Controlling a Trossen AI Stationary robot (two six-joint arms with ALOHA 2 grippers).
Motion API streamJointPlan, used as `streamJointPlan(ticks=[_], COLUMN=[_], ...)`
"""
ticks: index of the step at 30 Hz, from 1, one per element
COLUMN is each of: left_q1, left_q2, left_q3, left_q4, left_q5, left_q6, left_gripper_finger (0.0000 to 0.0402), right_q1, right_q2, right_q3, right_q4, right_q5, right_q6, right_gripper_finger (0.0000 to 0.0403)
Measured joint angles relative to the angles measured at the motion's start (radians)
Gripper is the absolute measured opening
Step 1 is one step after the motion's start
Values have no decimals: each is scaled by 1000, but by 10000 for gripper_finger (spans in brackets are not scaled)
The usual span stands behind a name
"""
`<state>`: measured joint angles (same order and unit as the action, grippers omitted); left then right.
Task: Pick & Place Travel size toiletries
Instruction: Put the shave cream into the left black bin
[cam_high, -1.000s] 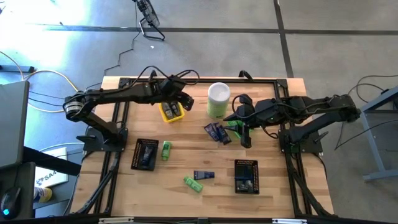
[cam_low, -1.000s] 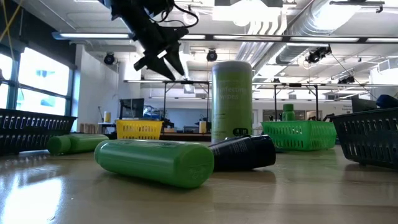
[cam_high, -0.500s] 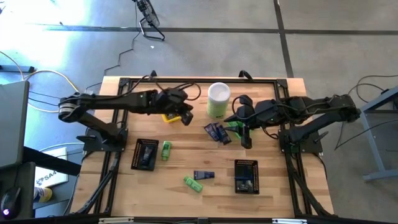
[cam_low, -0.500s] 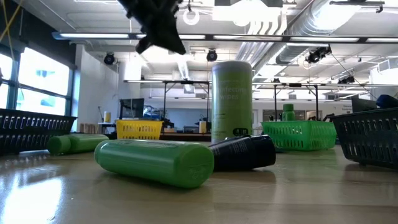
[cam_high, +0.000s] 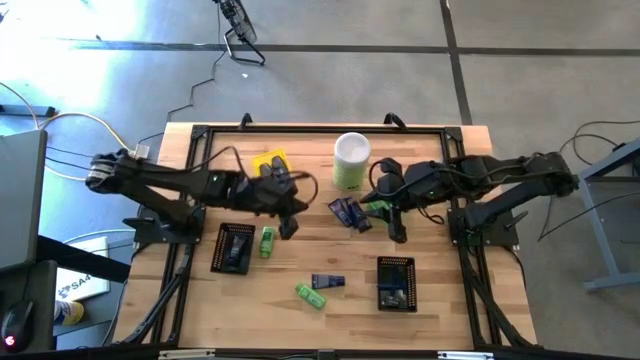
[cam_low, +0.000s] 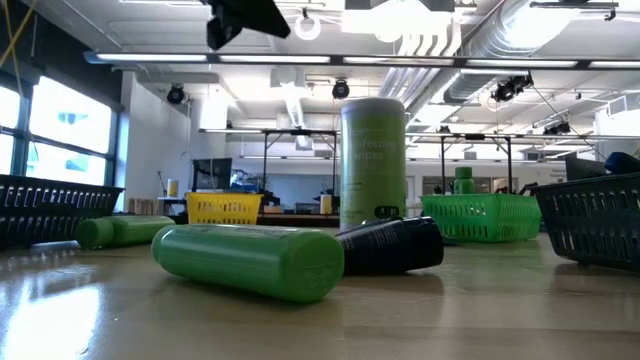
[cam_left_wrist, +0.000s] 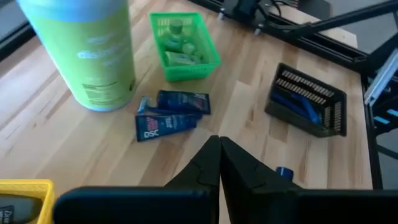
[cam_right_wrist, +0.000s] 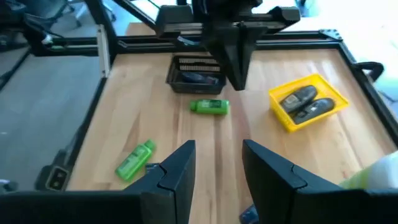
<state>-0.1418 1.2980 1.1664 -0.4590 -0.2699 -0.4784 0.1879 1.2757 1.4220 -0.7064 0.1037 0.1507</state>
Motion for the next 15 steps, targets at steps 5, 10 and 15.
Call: streamJointPlan(ticks=[5,10,15], left_q1=[-111,-189,-191], left_q2=[0,0,-6], left_q3=[0,0,-1], left_q4=[7,16,-10], left_q5=[-126,-183,-188], left_q6=[-22,50,119], left_gripper_finger=[1,1,1], right_q1=[12,37,59], right_q2=[25,45,72], right_q3=[0,0,0], right_q4=[-16,-53,-49], right_q5=[-52,-56,-53], right_q6=[5,33,82], right_gripper_finger=[125,125,125])
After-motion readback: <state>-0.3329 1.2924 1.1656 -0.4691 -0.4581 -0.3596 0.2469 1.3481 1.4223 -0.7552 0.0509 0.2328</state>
